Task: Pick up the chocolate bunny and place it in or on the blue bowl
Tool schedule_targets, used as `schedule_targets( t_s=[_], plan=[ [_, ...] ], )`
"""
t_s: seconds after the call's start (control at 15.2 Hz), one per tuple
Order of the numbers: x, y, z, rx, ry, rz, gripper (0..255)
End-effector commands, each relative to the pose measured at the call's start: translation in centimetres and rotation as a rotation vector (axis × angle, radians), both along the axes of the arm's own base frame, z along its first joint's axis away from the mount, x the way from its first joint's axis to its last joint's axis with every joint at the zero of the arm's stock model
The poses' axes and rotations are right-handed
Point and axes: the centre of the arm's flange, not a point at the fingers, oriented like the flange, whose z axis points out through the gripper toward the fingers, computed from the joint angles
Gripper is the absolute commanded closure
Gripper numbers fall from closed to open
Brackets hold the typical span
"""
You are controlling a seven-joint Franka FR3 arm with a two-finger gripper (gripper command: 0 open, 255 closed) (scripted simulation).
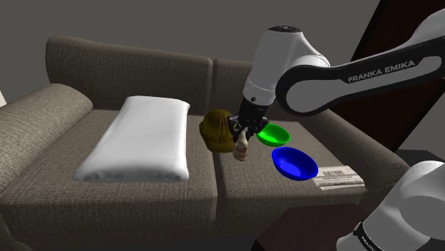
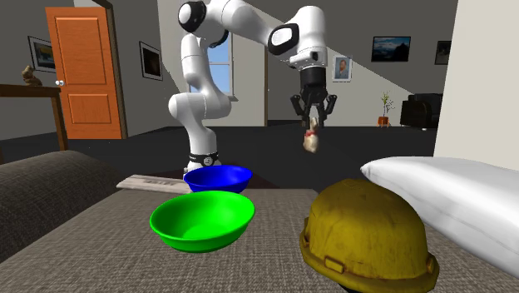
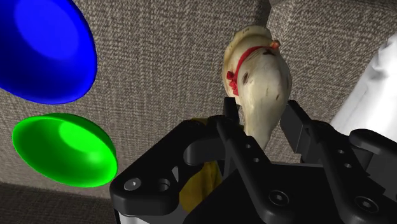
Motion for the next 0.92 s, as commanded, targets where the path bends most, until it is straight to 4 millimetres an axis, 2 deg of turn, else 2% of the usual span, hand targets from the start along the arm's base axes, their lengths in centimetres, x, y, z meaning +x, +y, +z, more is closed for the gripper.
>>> schedule_targets(
  t_s=[0.0,0.86],
  plan=[
    [-0.9,-2.3,0.6,0.001,0.000,0.001,255],
    [-7.2,-18.2,1.9,0.001,0.000,0.001,255]
  ],
)
